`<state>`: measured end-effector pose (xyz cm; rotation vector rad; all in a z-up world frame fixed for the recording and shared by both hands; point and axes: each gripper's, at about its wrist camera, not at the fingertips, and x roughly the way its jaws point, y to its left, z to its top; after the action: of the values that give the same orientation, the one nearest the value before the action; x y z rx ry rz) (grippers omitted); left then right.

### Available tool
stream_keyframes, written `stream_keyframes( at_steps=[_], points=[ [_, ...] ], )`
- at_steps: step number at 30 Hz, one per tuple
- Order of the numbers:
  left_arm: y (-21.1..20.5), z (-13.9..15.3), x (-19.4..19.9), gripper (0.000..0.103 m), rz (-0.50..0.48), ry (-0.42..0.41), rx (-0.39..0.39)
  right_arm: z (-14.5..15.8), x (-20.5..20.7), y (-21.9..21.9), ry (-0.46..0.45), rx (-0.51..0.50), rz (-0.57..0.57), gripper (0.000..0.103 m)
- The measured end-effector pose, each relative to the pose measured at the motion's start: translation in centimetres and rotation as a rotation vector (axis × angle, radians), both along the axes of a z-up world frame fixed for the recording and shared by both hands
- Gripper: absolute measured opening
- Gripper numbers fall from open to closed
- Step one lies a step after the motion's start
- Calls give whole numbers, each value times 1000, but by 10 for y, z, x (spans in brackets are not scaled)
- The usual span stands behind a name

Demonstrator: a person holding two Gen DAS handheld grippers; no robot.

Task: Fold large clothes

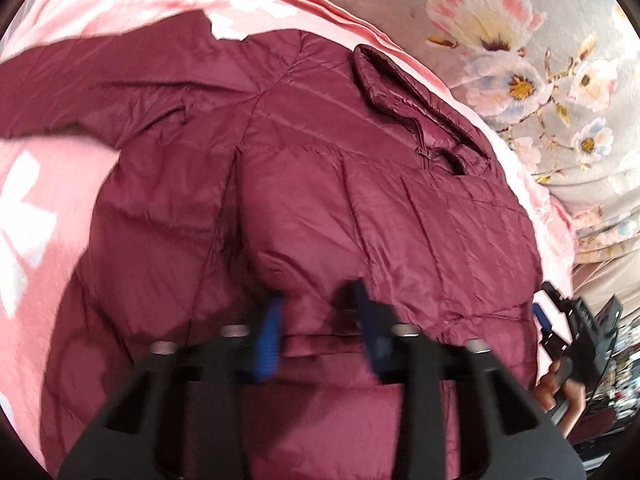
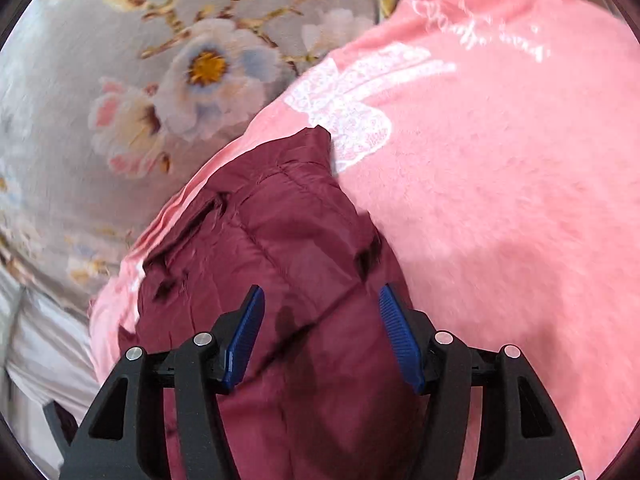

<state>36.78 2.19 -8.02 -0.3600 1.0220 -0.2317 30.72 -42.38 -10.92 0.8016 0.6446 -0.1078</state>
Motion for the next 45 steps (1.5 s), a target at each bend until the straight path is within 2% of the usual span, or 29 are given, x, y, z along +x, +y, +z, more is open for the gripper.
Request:
stream_keyframes(
  at_steps=[1,2,3,4,6,8,10,11,12,15,19,22,23,25,26,29,32,34,38,42,45],
  points=[
    [0,1,1,16,2,-7,9,-2,7,-2,-4,18,-9,55],
    [-1,4,2,10,5,-19,20,-3,12,-3,-5,25,-15,43],
    [-1,8,3,8,8,-38,34,-2,18,-4,-5,29,-22,17],
    [-1,11,3,7,10,-49,45,0,20,-4,-5,29,-29,3],
    [-2,17,2,6,11,-75,63,12,9,-7,-75,31,-60,2],
    [-3,16,0,5,4,-92,104,24,-10,-6,-125,-37,-78,2],
    [-5,6,-1,5,-1,-87,146,25,-12,0,-98,-132,-81,2],
    [-7,-6,1,5,-4,-63,168,18,-7,2,-47,-165,-69,2],
    [-7,-13,2,5,-5,-47,173,9,-3,1,-11,-170,-64,2],
    [-5,-17,-1,5,0,-66,179,-8,5,-2,58,-156,-54,2],
    [-11,-18,-4,6,-8,-86,228,-7,13,4,125,-224,-31,2],
    [-18,-18,-9,7,-9,-115,278,3,-7,9,116,-256,-79,8],
    [-20,-18,-10,7,-8,-127,296,8,-17,11,99,-264,-105,13],
    [-22,-18,-11,7,-5,-136,302,27,-41,21,24,-329,-171,14],
    [-21,-18,-11,7,-1,-139,295,34,-45,28,0,-358,-162,14],
    [-15,-16,-13,8,20,-141,253,48,-30,67,-15,-446,2,14],
    [-7,-14,-18,14,55,-143,211,37,-12,108,-7,-438,162,11],
    [-5,-15,-20,15,65,-137,197,26,-3,131,12,-441,228,11],
    [-7,-16,-19,15,60,-135,206,6,5,155,72,-481,292,10],
    [-7,-16,-19,15,57,-138,202,-8,12,144,109,-425,291,1],
    [-4,-17,-19,15,57,-137,185,-13,10,142,111,-404,292,1]
  ],
)
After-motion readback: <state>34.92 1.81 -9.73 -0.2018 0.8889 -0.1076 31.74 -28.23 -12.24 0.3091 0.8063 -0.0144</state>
